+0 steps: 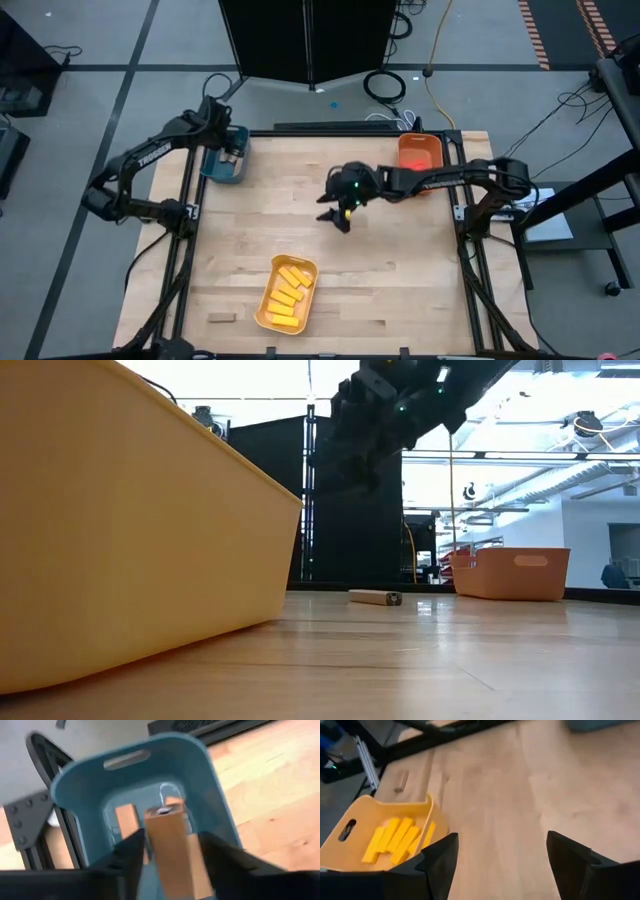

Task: Sort blocks
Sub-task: Put the brown block into the blue bin

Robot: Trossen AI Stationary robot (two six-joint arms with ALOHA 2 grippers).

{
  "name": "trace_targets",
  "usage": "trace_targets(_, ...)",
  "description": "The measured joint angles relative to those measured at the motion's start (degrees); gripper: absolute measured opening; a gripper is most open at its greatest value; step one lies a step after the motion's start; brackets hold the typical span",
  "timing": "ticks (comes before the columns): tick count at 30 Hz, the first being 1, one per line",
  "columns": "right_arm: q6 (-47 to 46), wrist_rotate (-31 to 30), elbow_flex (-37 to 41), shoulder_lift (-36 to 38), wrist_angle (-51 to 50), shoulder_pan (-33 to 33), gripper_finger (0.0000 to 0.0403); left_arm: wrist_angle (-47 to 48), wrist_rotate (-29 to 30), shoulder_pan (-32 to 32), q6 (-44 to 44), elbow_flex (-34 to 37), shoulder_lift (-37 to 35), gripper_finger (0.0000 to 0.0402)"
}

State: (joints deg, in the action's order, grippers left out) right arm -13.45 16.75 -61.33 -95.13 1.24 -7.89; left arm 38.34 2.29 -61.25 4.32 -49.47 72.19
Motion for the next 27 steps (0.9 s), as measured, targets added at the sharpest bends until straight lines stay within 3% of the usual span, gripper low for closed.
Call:
trace_targets(3,-2.21,-5.13,0.01,0.0,-2.5,3.73,0.024,0.9,0.08,0.04,1.65,0.0,1.19,0.0252)
trace_targets(6,-2.61,-10.93,0.01,0.0,-4.01,7.63,0.024,2.32,0.08,0.02,1.8,0.0,1.34,0.0293)
trace_targets(12,-6.66,-15.32,0.01,0.0,-4.86,14.06,0.024,4.92,-1.79,1.3,0.15,-1.31,-3.27,0.0298)
trace_targets(16,-11.1,-15.36,0.03,0.0,-7.57,18.54,0.024,5.16,-11.86,5.05,-0.45,-1.33,-11.15,0.0283)
trace_targets(20,-15.28,-16.25,0.03,0.0,-4.95,23.41,0.024,5.04,-22.73,12.86,1.38,-0.67,-19.94,0.0272)
trace_targets(27,-18.12,-21.06,0.03,0.0,2.89,29.81,0.024,3.07,-21.37,36.33,8.66,1.09,-29.64,0.0269)
